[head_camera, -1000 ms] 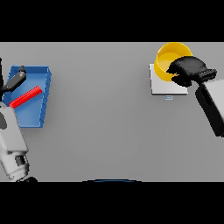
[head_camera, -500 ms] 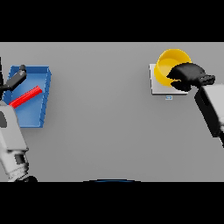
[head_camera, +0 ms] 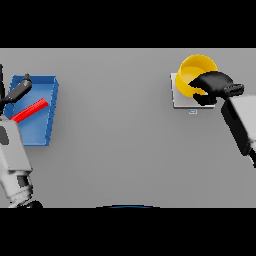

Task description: Pick up the red beaker and tilt it to pour out 1 green nut into yellow bowl. Pick up the yellow bowl and place it on the metallic measuring scale.

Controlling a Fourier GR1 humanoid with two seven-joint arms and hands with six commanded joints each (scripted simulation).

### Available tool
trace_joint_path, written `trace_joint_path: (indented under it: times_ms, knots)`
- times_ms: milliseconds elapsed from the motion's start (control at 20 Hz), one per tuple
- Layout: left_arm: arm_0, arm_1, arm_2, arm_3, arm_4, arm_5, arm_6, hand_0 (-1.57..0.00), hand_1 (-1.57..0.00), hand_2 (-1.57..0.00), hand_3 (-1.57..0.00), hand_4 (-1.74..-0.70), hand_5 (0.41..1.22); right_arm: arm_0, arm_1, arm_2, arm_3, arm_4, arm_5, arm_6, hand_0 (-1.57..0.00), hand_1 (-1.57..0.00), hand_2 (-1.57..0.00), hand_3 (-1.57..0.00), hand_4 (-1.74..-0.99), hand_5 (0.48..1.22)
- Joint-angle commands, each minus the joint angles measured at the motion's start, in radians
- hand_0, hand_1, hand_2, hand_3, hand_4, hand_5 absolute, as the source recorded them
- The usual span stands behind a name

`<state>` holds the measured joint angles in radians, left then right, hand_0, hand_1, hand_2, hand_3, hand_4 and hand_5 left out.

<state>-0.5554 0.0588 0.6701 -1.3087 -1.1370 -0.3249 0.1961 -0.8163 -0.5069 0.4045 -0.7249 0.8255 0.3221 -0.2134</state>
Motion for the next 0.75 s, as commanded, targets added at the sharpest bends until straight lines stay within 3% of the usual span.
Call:
trace_joint_path:
  times_ms: [0,150,300,700]
  knots:
    - [0.004,0.002,0.000,0.002,-0.001,0.006,-0.008,0.00,0.00,0.00,0.00,-0.72,0.663,-0.006,0.000,0.005,0.004,0.003,0.006,-0.012,-0.51,-0.45,-0.55,-0.60,-1.579,0.955]
    - [-0.003,0.000,0.000,0.012,-0.002,0.005,0.001,0.00,0.00,0.00,0.00,-0.72,0.663,-0.008,-0.005,0.015,0.009,0.014,-0.004,-0.040,-0.26,-0.23,-0.30,-0.46,-1.554,0.891]
    - [-0.014,0.008,0.003,0.032,-0.002,0.013,0.003,0.00,0.00,0.00,0.00,-0.72,0.664,-0.006,-0.007,0.011,0.016,0.007,-0.013,-0.072,-0.13,-0.12,-0.16,-0.36,-1.542,0.838]
    - [-0.008,0.002,0.000,0.010,-0.003,0.007,0.005,0.00,0.00,0.00,0.00,-0.73,0.665,-0.008,0.003,-0.003,0.031,-0.001,0.010,-0.007,-0.02,-0.02,-0.03,-0.15,-1.478,0.738]
